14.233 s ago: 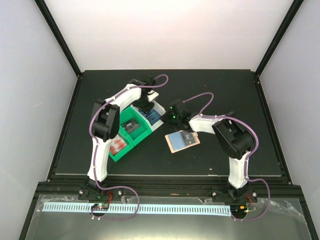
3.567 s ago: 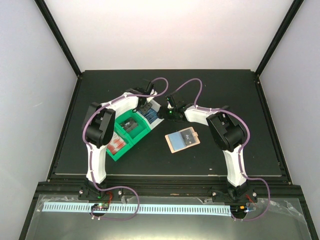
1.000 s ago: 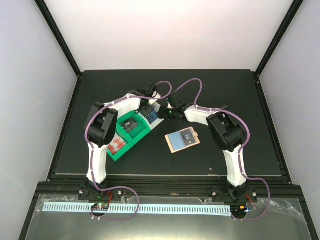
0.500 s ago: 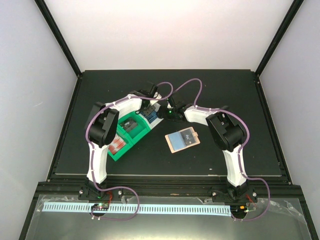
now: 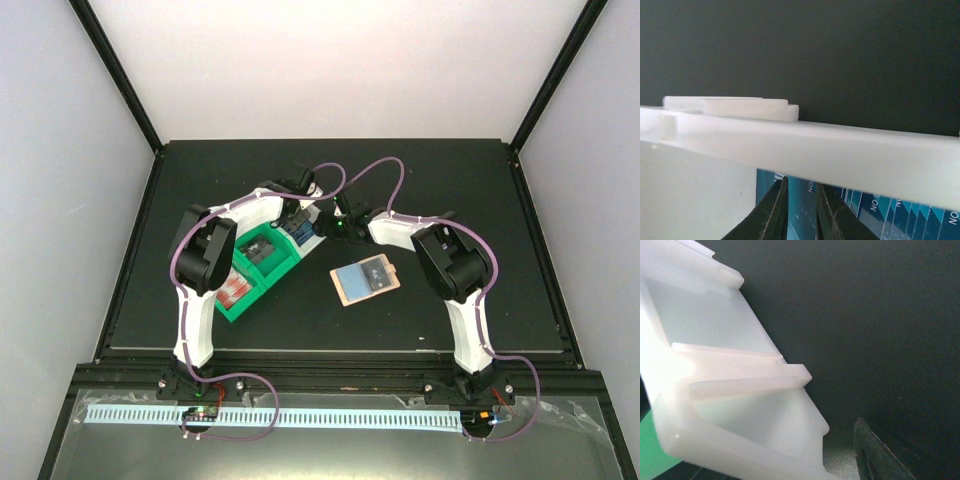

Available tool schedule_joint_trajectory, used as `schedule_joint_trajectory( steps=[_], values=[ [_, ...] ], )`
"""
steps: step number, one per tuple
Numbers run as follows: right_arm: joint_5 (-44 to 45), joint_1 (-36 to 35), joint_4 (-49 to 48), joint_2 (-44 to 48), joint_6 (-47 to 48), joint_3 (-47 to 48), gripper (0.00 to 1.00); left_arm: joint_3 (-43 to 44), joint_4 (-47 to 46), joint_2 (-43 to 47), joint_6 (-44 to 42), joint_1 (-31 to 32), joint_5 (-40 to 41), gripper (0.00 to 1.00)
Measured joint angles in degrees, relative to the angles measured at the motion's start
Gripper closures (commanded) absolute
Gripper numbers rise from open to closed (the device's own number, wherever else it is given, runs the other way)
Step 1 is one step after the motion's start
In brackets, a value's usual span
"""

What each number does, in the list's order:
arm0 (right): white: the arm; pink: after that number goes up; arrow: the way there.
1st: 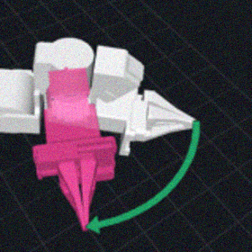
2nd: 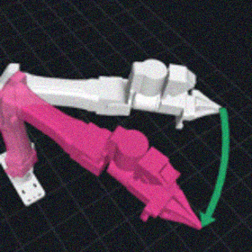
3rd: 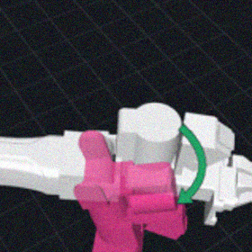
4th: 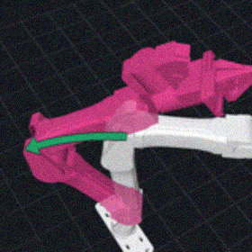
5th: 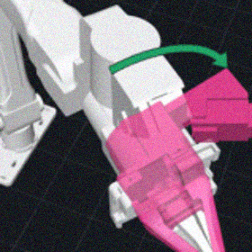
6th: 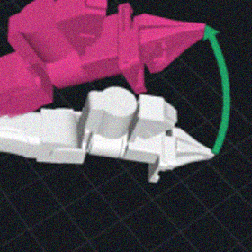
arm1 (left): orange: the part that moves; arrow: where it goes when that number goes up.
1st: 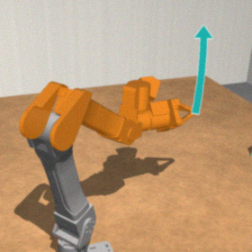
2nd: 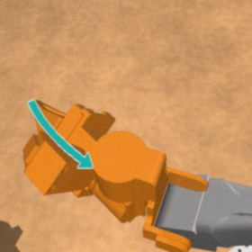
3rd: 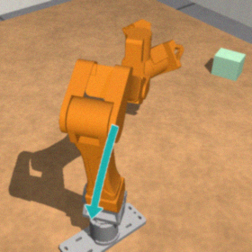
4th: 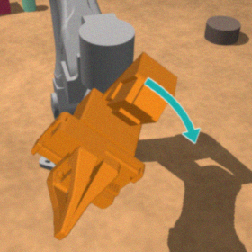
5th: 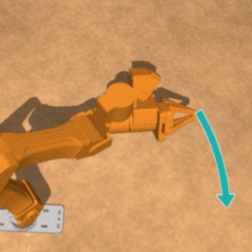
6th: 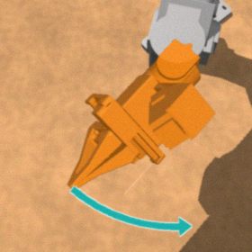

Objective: Put the credit cards into the card holder
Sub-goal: Pick up the credit card from the storage box.

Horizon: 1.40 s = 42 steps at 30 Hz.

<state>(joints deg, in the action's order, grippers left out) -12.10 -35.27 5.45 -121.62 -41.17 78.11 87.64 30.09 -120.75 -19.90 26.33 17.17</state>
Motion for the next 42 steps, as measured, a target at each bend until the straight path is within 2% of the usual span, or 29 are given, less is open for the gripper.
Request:
schedule_joint_trajectory(
  steps=[11, 21, 29, 37, 42],
  values=[
    [0.13, -0.02, 0.02, -0.04, -0.11, 0.0, 0.43, 0.09, -1.95, 2.73, 0.02, -2.01, 3.91, 0.85],
    [0.17, -0.02, -0.35, -0.13, -0.31, 0.0, 0.43, 0.13, -2.05, 2.75, 0.11, -2.49, 3.63, 0.83],
    [0.17, -0.02, -0.35, -0.13, -0.33, 0.0, 0.43, -0.2, -2.75, 2.75, -0.11, -2.47, 4.2, 0.88],
    [0.17, -0.02, -0.39, -0.15, -0.57, 0.0, 0.43, -3.52, -7.82, 3.43, -1.07, -1.97, 6.08, 0.88],
    [0.17, -0.02, -0.39, -0.15, -0.79, 0.0, 0.43, -7.13, -12.24, 4.92, -1.84, -1.9, 6.82, 0.92]
  ],
)
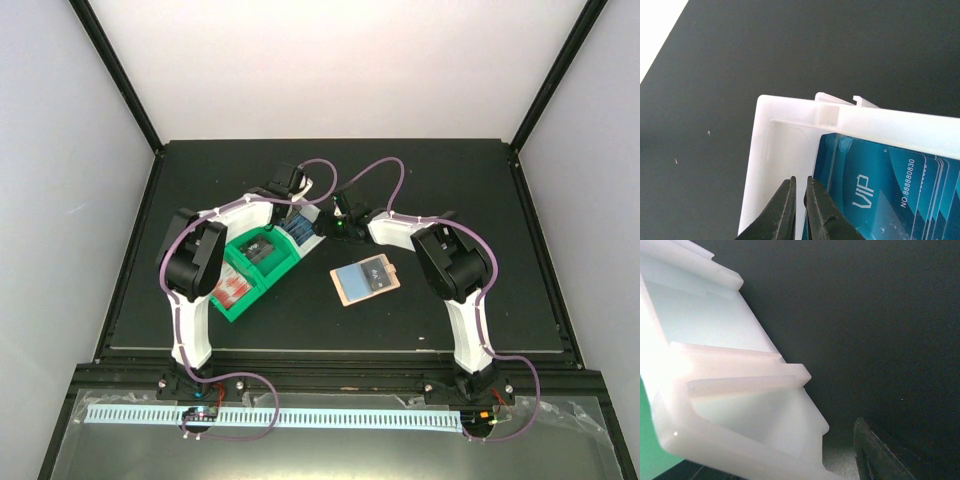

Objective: Put the credit cards into the card holder
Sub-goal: Pick up the credit card from the storage box.

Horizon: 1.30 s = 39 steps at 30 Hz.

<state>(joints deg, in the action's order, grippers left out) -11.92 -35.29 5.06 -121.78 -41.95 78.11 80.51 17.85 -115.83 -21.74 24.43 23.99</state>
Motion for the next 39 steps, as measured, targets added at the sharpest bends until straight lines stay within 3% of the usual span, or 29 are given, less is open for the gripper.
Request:
schedule_joint_trajectory(
  steps=[22, 30, 39],
  values=[
    [-0.15, -0.17, -0.52, -0.13, -0.46, 0.0, 0.43, -8.39, -10.19, 3.02, -4.46, 0.07, 3.3, 0.92],
    [-0.9, -0.35, -0.87, -0.15, -0.55, 0.0, 0.43, -8.74, -10.82, 3.02, -7.19, 0.15, 3.65, 0.81],
    [-1.11, -0.35, -1.11, -0.15, -0.57, 0.0, 0.43, -5.92, -6.56, 2.34, -6.78, 0.15, 3.21, 0.75]
  ],
)
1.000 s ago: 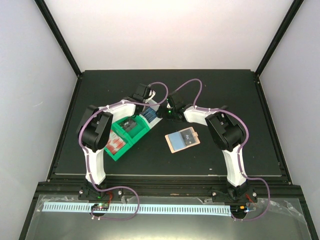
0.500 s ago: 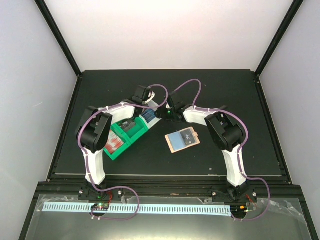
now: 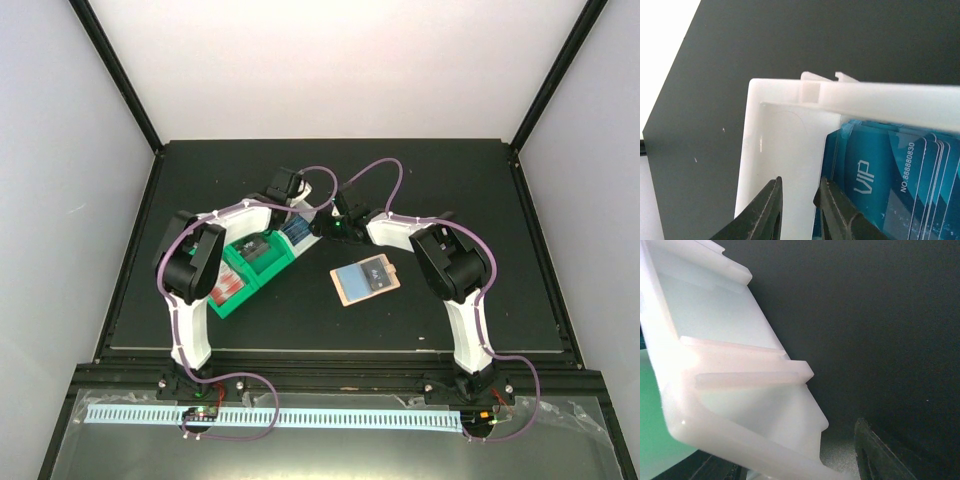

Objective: Put the credit cards into the card holder
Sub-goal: Pick up the credit card from the storage box.

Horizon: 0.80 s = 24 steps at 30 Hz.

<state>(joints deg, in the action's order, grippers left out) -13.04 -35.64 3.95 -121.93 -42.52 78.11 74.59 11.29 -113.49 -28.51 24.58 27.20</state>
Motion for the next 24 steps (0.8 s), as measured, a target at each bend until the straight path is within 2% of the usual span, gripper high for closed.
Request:
schedule_joint_trajectory(
  steps=[11, 19, 21, 24],
  values=[
    [0.04, 0.04, -0.5, 0.0, -0.02, 0.0, 0.43, 13.75, 15.13, -6.36, 9.44, -0.09, -1.44, 0.71],
    [0.07, 0.04, -0.7, 0.0, -0.02, 0.02, 0.43, 15.04, 19.47, -10.38, 11.91, -0.85, -0.83, 0.73],
    [0.09, 0.04, -0.7, 0.0, -0.02, 0.04, 0.43, 15.04, 19.58, -10.36, 12.13, -0.85, -0.63, 0.74],
    [0.09, 0.04, -0.68, 0.0, -0.02, 0.04, 0.43, 15.04, 19.85, -10.36, 12.33, -0.9, -0.59, 0.83]
  ],
)
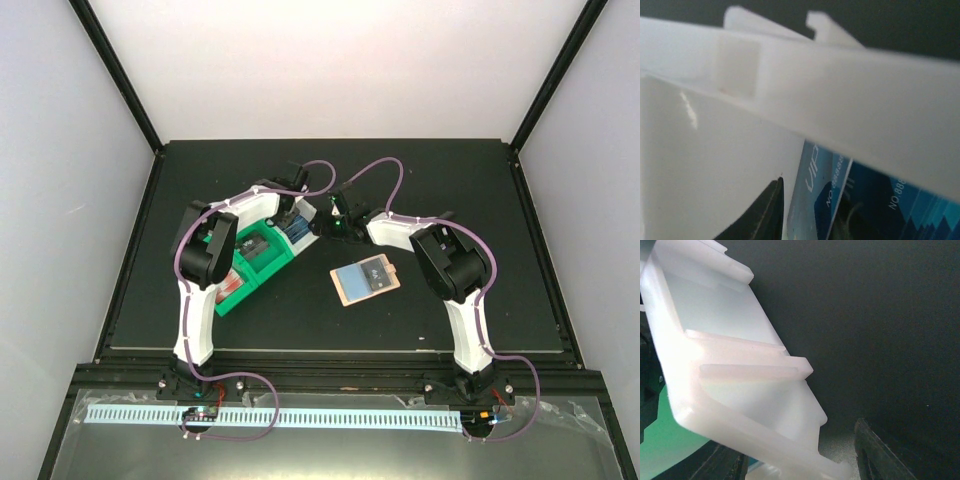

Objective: Put the credit cards into the card holder
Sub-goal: Pick up the credit card from the storage box.

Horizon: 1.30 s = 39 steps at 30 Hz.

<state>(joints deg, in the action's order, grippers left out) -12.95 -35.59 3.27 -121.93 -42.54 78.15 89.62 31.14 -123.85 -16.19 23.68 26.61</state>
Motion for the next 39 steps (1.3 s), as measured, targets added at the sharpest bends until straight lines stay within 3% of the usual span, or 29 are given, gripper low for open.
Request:
schedule_joint_trajectory(
  steps=[4, 11, 21, 27, 32, 35, 39],
  values=[
    [-0.02, 0.0, 0.22, 0.0, 0.02, 0.02, 0.43, 0.0, 0.2, 0.0, 0.35, -0.52, 0.04, 0.98],
    [-0.31, 0.0, 0.55, 0.09, 0.07, 0.04, 0.42, 0.0, 1.46, 1.27, -0.31, -1.01, -1.6, 0.99],
    [-3.52, 0.72, 9.49, 3.89, 1.03, 0.87, 0.28, 1.86, 8.98, 13.44, 4.66, -2.23, -8.35, 0.98],
    [-7.52, 3.45, 13.68, 12.61, 3.23, 1.42, 0.22, 5.09, 13.84, 22.62, 14.08, -2.56, -16.68, 0.98],
    [-14.78, 6.16, 11.5, 23.58, 4.42, -2.05, 0.2, 3.69, 15.98, 32.09, 25.18, -2.47, -27.04, 0.98],
    [-20.7, 6.16, 5.05, 31.52, 1.88, -9.79, 0.2, -1.68, 14.4, 39.56, 32.79, -2.45, -35.89, 0.98],
    [-28.7, 4.87, -8.24, 39.95, -5.29, -22.34, 0.21, -15.8, 7.23, 51.32, 44.96, -2.19, -48.92, 0.98]
  ],
)
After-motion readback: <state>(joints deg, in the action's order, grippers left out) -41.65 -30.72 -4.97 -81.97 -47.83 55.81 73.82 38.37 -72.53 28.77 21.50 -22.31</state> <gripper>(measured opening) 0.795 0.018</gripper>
